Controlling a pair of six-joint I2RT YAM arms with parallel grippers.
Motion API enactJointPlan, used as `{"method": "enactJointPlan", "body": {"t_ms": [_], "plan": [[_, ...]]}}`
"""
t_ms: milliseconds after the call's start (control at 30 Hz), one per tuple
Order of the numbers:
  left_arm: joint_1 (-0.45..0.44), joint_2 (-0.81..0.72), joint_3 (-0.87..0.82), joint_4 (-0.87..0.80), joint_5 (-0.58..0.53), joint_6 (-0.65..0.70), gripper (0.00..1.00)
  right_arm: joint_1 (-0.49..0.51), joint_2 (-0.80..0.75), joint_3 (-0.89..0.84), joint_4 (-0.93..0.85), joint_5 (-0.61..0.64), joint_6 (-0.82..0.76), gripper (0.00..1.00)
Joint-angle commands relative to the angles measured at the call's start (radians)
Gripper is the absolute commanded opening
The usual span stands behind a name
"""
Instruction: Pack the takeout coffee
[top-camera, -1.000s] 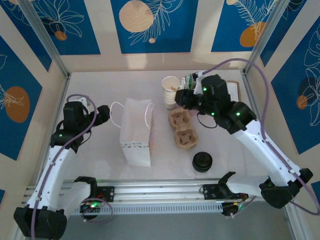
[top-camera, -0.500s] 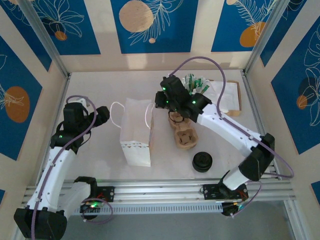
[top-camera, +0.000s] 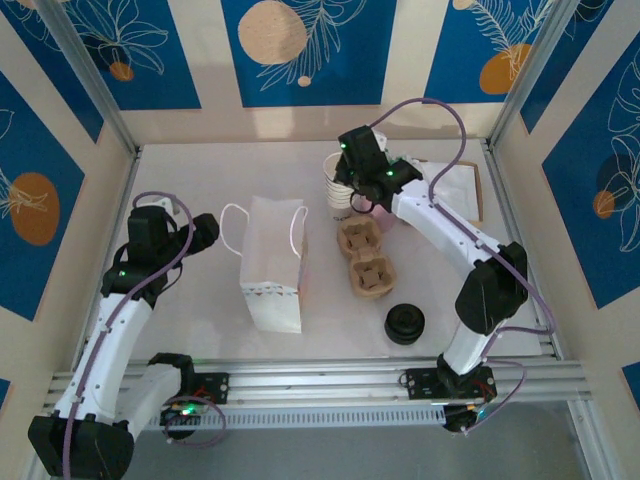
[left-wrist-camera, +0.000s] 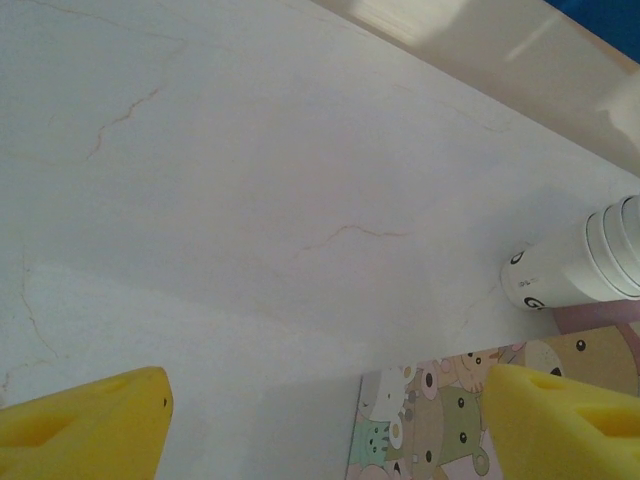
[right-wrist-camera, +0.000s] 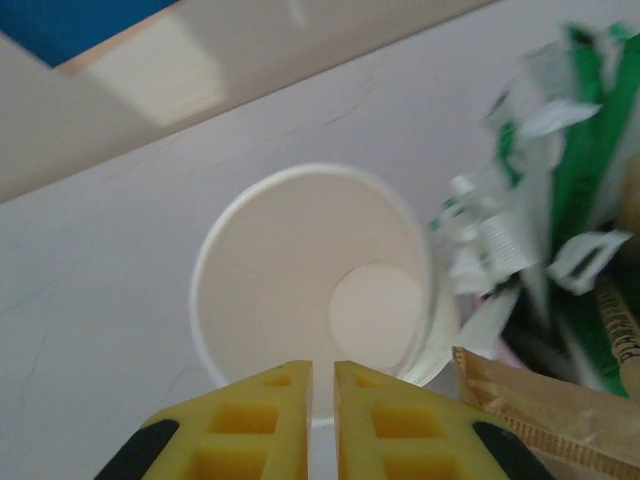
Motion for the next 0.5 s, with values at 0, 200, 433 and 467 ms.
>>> {"method": "enactJointPlan", "body": {"t_ms": [0, 200, 433, 467], "plan": [[0.014, -0.010, -0.005, 0.010, -0.006, 0.000, 0.81, -0.024, -0.007, 0.020, -0.015, 0.041, 0.027, 0.16], [0.014, -0.008, -0.010, 0.017, 0.000, 0.002, 0.81, -0.077, -0.016, 0.002, -0.003, -0.029, 0.025, 0.18], [0.014, -0.005, -0.011, 0.018, 0.004, 0.001, 0.81, -0.041, -0.044, 0.015, -0.015, -0.073, -0.002, 0.18], [0.014, -0.007, -0.012, 0.017, 0.003, 0.002, 0.81, -0.025, -0.051, 0.017, -0.013, -0.068, -0.007, 0.18]]}}
